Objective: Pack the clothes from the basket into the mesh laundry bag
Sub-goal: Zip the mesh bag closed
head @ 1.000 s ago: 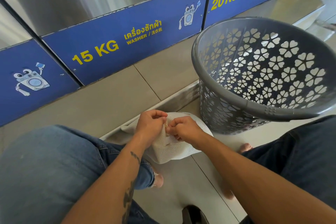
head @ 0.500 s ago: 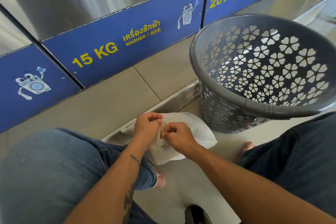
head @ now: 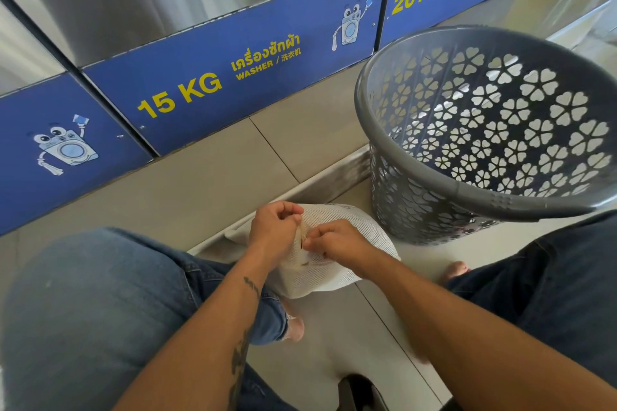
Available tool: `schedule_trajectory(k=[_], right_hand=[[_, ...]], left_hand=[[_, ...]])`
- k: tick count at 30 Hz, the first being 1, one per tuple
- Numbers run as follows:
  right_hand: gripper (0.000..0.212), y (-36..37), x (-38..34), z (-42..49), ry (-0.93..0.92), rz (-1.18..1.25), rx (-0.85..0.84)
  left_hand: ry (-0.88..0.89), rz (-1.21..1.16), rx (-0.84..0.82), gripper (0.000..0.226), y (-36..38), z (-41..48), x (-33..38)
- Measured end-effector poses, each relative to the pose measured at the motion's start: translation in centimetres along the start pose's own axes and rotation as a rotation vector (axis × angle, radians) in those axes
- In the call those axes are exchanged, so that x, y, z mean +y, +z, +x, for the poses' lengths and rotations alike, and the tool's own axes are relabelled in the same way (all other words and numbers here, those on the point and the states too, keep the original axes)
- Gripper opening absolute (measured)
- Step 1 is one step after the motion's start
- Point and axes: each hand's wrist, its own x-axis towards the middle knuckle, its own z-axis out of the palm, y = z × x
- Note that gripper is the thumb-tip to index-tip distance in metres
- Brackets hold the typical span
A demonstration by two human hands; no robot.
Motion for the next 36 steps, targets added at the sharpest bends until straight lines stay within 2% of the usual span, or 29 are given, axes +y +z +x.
schedule_trajectory(k=[4, 7, 19, 36], right_hand=[[0.01, -0.3, -0.3, 0.5, -0.105, -0.187, 0.153], [0.018, 0.1, -0.6, 0.4, -0.193, -0.185, 0.224], [0.028, 0.3, 0.5, 0.2, -0.259, -0.172, 0.159], [0.038, 1.5, 1.7, -0.8, -0.343, -0.267, 0.105]], left_hand=[[0.012, 0.007, -0.024, 0.015, 0.2, 0.0, 0.3], [0.013, -0.011, -0.029, 0.014, 0.4, 0.1, 0.4], [-0.057, -0.115, 0.006, 0.014, 0.1, 0.3, -0.2], [-0.05, -0.096, 0.049, 0.018, 0.4, 0.3, -0.9]])
